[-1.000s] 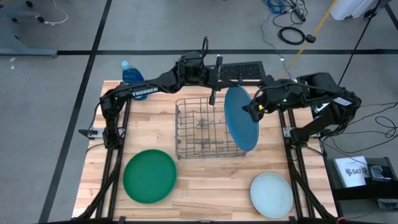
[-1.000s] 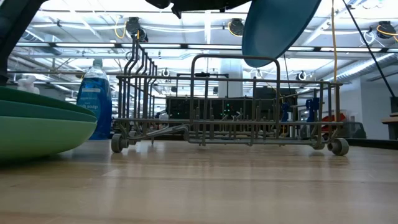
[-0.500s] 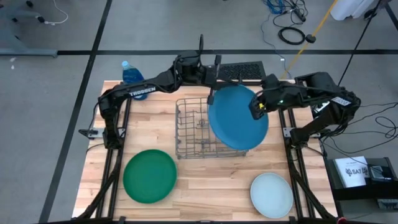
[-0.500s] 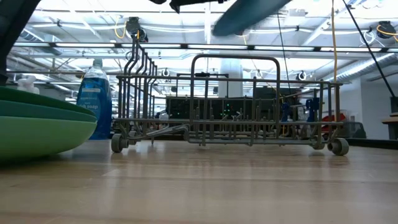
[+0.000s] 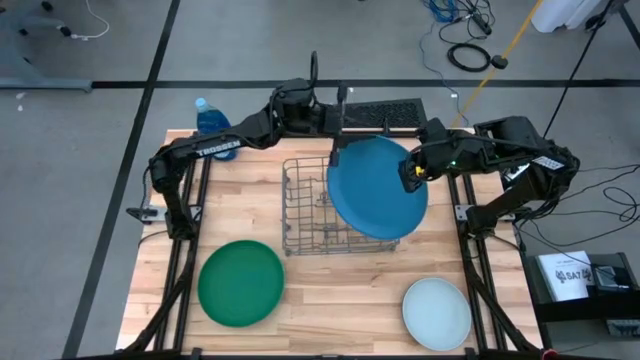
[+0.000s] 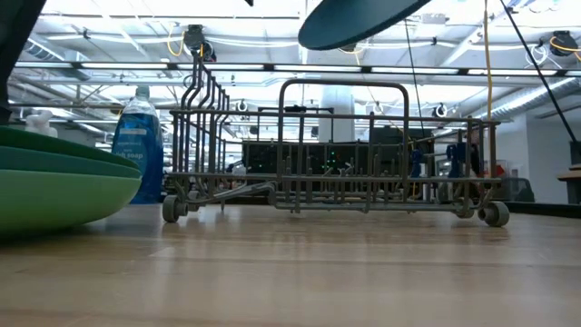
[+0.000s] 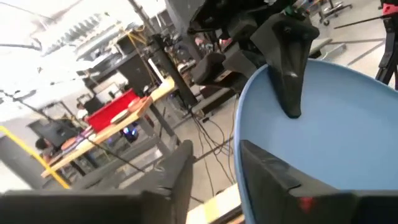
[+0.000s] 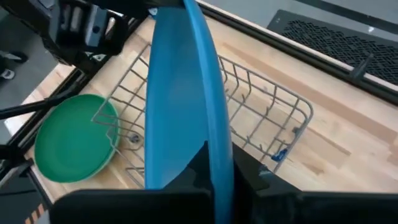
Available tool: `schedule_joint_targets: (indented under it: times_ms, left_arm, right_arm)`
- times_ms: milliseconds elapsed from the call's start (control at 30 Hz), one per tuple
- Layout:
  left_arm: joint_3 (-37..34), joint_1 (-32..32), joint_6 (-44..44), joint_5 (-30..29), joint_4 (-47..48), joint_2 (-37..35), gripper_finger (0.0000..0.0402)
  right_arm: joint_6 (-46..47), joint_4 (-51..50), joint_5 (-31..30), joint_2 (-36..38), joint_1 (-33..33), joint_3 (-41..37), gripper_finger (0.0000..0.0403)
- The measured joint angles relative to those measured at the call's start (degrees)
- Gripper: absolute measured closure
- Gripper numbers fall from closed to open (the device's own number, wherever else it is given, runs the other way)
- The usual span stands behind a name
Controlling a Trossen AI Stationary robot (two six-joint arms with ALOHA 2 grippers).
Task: Sort dishes
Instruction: Put the blue plate into the dish rack
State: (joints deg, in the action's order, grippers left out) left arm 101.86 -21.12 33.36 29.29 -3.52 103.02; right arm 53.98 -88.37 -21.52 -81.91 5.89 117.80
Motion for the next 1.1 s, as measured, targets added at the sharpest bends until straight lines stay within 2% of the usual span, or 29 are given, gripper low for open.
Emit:
schedule_joint_targets:
  times_ms: [167, 300, 400, 533, 667, 800, 900, 1100]
  left_arm:
    - [0.0, -0.4, 0.1, -4.5, 6.7, -5.3, 0.0226]
    - [0.0, -0.2, -0.1, -8.9, 13.8, -10.2, 0.0222]
    - [0.0, 0.1, -4.4, -12.1, 20.1, -14.5, 0.0222]
    - [0.1, 0.8, -11.4, -12.2, 28.2, -21.5, 0.0222]
    - [0.1, 3.2, -14.5, -11.9, 35.9, -26.4, 0.0222]
    - [0.0, 6.6, -15.0, -13.1, 39.1, -29.6, 0.0222]
    - [-1.1, 8.8, -14.8, -16.0, 39.5, -30.7, 0.0222]
    - [-4.6, 10.2, -13.6, -19.2, 40.3, -32.9, 0.0222]
  right_arm:
    - [0.0, -1.9, 1.3, 0.0, 0.1, -0.1, 0.0396]
    - [0.2, -1.6, -0.1, -0.2, 0.0, -0.1, 0.0396]
    - [0.5, -1.5, -1.9, -0.8, 0.0, -0.1, 0.0396]
    - [0.4, -1.6, -2.7, -2.8, 0.0, -0.7, 0.0396]
    - [0.0, -1.6, -4.6, -5.8, -0.3, -1.1, 0.0396]
    - [0.4, -1.6, -6.9, -9.0, -0.2, -1.2, 0.0396]
    - [1.1, -1.6, -8.1, -10.8, -0.2, -1.2, 0.0396]
    - [2.9, -1.6, -8.8, -12.2, -0.2, -1.3, 0.0396]
